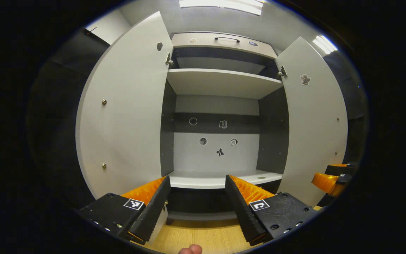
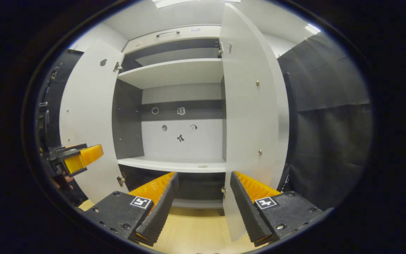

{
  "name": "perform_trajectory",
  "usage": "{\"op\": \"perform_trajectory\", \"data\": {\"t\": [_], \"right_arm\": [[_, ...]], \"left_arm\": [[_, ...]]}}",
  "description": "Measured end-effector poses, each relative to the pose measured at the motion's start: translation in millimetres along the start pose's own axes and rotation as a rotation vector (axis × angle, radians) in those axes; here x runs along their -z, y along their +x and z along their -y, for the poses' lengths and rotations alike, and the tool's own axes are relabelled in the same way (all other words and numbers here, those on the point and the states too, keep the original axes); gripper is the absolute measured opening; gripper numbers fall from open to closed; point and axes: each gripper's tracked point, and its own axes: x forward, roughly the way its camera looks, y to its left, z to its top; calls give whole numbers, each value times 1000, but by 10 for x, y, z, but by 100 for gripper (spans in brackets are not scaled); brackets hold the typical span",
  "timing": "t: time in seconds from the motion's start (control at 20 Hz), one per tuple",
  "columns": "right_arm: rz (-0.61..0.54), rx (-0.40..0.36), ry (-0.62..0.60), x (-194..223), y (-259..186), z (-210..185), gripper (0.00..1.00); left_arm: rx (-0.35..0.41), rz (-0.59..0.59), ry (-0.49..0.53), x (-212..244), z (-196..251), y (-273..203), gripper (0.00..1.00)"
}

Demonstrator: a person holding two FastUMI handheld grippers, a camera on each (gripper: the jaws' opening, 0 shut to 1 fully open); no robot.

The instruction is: Open the right door of the double-door shoe cabinet with the right hand, and open the left door with the left hand.

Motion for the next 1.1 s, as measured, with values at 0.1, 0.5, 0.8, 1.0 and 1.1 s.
{"op": "perform_trajectory", "data": {"t": [0.1, 0.5, 0.8, 1.0, 1.1], "right_arm": [[8, 1, 3, -6, -33, -11, 92], [10, -4, 6, -10, -101, -27, 92], [6, -10, 5, -4, -114, -53, 92], [16, -16, 3, -50, -110, -89, 92], [18, -19, -2, -54, -110, -100, 92]], "left_arm": [[8, 3, -3, -9, 20, -25, 93], [15, -5, -17, -10, 46, -71, 93], [25, -4, -6, -28, 71, -87, 93], [26, 8, -7, -71, 82, -106, 93], [24, 9, -8, -76, 71, -105, 93]]}}
